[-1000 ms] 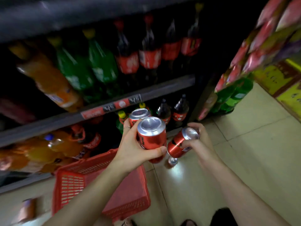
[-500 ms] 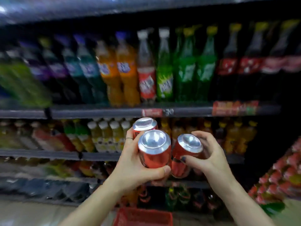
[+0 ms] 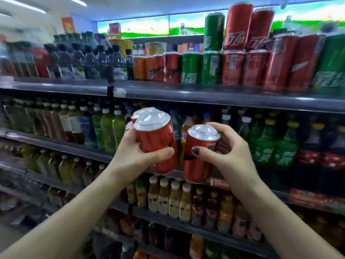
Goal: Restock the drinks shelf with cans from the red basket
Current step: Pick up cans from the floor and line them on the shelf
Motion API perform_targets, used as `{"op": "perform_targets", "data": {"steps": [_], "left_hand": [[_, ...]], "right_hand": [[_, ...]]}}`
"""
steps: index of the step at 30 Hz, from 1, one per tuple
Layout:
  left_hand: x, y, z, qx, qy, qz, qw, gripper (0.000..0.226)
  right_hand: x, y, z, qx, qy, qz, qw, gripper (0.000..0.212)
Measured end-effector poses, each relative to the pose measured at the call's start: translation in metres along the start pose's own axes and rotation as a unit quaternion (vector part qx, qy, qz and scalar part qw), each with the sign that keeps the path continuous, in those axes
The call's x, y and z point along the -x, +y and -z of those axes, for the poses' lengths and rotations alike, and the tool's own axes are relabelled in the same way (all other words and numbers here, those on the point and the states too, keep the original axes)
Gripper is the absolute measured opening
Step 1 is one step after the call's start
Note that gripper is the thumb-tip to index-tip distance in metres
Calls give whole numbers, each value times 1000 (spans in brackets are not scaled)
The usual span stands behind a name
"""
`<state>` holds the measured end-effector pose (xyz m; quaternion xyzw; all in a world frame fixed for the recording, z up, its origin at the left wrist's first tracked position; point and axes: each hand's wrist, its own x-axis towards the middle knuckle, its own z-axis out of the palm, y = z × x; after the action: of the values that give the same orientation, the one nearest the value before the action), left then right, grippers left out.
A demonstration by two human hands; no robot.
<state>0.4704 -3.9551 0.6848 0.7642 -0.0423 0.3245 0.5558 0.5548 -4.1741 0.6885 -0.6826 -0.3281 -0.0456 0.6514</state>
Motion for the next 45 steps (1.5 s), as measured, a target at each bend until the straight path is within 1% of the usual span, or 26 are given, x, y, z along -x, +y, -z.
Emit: {"op": "perform_targets", "data": {"steps": [2,7,9,11,14,17,22,24,27,31,33,36,40,42,43,45], "left_hand": [[-11,3,25,-6,14,-10,1000,70],[-48,-8,90,-19,27,-20,999,86],[-65,-9,116,-14,22,-34,999,82],[-79,-9,138,-3,7,-48,999,74],[-101,-14,169,12,-12,-62,998,74],[-119,-15,193,15,-26,-76,997,66],[-147,-3,213,37,-39,-90,994,55],[-155,0,215,34,-41,-99,994,53],[-165,3,214,44,-39,-103,993,45],[-176,3,210,42,-42,-105,993,52],[-183,3,208,38,-46,-109,992,48],[-194,3,204,31,-42,-114,992,45],[-208,6,195,29,-36,-118,992,53],[-215,6,189,29,-31,-119,992,49],[-219,5,187,27,-30,-122,992,46],[-227,3,182,18,-33,-125,991,40]], "right_hand": [[-18,-11,-22,5,0,9,1000,60],[-63,-37,-82,27,18,38,999,65],[-87,-49,-107,33,42,54,997,65],[-113,-62,-130,51,73,73,993,61],[-152,-85,-158,115,124,104,980,59],[-186,-106,-175,199,146,109,963,59],[-232,-122,-190,291,168,109,935,63],[-247,-118,-195,321,165,100,927,63],[-266,-104,-200,365,163,94,912,61],[-291,-88,-196,391,185,97,896,59],[-301,-83,-193,407,191,96,888,60],[-311,-78,-191,442,177,100,874,61],[-317,-68,-188,497,144,116,848,59],[-318,-63,-188,535,121,139,825,58],[-318,-60,-187,561,113,155,806,56],[-320,-56,-185,624,113,189,750,51]]}}
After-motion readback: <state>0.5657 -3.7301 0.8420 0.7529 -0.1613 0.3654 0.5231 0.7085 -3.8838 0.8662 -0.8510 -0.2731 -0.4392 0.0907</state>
